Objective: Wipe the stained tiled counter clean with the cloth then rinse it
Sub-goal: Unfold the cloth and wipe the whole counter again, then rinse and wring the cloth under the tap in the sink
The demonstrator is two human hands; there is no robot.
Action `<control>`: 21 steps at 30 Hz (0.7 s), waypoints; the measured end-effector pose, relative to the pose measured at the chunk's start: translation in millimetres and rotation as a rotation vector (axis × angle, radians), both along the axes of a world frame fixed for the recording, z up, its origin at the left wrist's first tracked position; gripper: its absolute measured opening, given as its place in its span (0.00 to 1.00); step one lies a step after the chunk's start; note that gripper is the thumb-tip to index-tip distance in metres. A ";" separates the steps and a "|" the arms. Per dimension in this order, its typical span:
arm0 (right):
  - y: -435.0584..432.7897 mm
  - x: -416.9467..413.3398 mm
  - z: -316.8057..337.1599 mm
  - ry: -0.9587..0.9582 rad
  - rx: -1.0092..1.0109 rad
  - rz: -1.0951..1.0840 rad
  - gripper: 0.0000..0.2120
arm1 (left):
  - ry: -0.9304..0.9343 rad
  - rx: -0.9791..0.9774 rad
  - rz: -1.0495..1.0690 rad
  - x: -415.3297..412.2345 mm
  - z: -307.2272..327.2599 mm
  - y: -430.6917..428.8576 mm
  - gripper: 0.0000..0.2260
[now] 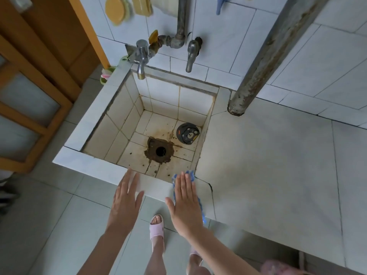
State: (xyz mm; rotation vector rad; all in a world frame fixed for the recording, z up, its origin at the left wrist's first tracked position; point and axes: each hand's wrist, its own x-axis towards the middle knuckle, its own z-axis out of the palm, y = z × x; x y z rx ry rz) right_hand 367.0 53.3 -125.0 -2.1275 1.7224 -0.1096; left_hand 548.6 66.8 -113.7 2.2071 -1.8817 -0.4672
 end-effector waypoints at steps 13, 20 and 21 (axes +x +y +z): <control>-18.2 51.3 1.1 0.012 0.114 0.270 0.48 | 0.053 -0.035 -0.126 44.7 3.6 -18.0 0.21; -39.3 24.1 19.6 -0.411 0.306 0.371 0.39 | 0.180 -0.030 -0.241 49.4 6.6 -35.8 0.20; -37.9 20.6 18.9 -0.459 0.306 0.323 0.38 | 0.195 -0.034 -0.262 48.6 7.1 -38.2 0.20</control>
